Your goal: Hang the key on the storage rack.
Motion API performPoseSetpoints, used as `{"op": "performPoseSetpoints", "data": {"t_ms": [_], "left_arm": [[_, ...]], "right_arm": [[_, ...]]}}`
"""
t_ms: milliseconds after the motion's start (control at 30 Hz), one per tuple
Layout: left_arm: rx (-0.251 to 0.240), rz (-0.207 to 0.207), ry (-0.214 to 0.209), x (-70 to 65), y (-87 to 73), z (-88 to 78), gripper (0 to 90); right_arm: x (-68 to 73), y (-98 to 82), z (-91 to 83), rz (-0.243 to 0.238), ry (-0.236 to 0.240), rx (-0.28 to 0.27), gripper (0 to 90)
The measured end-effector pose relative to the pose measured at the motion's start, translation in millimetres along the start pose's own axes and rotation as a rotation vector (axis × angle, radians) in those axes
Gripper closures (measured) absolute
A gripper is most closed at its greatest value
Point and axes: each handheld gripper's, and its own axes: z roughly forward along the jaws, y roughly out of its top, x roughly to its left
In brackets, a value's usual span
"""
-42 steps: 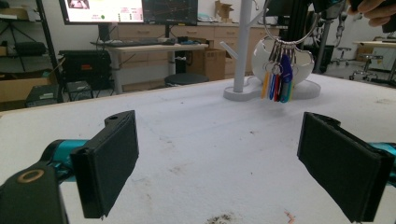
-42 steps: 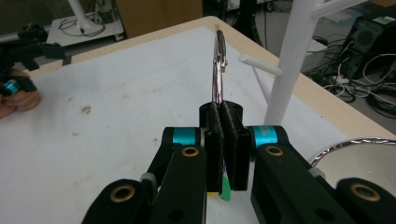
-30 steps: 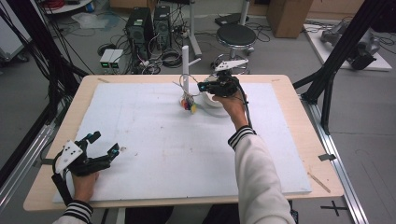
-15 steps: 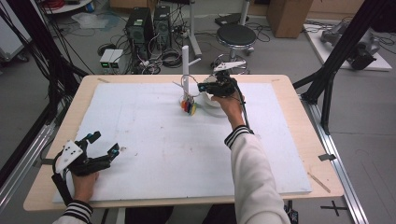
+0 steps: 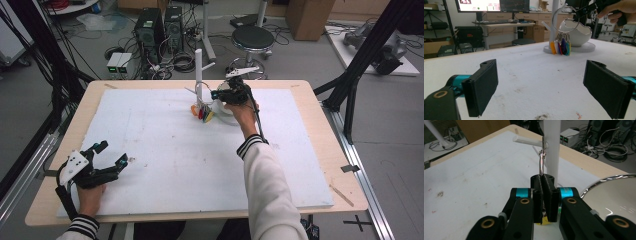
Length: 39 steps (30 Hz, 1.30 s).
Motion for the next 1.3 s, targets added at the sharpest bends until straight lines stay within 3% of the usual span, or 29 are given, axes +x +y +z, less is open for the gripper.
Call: {"op": "performPoseSetpoints", "data": {"t_ms": [233, 500, 667, 800, 833, 900, 967, 1067, 1300], "left_arm": [[-0.001, 0.002, 0.000, 0.2, 0.0, 0.0, 13.0], [-0.002, 0.005, 0.001, -0.1, -0.1, -0.5, 13.0], [-0.015, 0.000, 0.002, -0.5, -0.5, -0.9, 13.0], [-0.015, 0.000, 0.002, -0.5, -0.4, -0.8, 13.1], [-0.016, 0.000, 0.002, -0.5, -0.5, -0.8, 13.0], [-0.015, 0.003, 0.002, -0.5, -0.4, -0.8, 13.0], [-0.012, 0.005, 0.001, -0.5, -0.4, -1.0, 13.0], [-0.012, 0.006, 0.001, -0.6, -0.4, -1.0, 13.0], [-0.010, 0.007, 0.002, -0.7, -0.4, -1.1, 13.0]], "right_arm": [[3.1, 1.1, -1.8, -0.031, -0.026, 0.014, 77.5], [11.5, 4.7, -15.2, -0.071, -0.007, -0.011, 67.2], [16.2, -1.0, -26.6, -0.109, -0.013, -0.008, 41.6], [20.9, -8.5, -32.7, -0.157, -0.112, 0.031, 10.3], [21.6, -10.1, -34.7, -0.155, -0.118, 0.047, 9.6], [22.3, -14.1, -40.8, -0.151, -0.105, 0.027, 9.5], [23.2, -18.2, -46.6, -0.155, -0.098, -0.002, 1.2], [23.6, -26.7, -59.2, -0.145, -0.073, -0.028, 0.8], [23.4, -52.2, -93.0, -0.147, -0.075, -0.088, 0.8]]}}
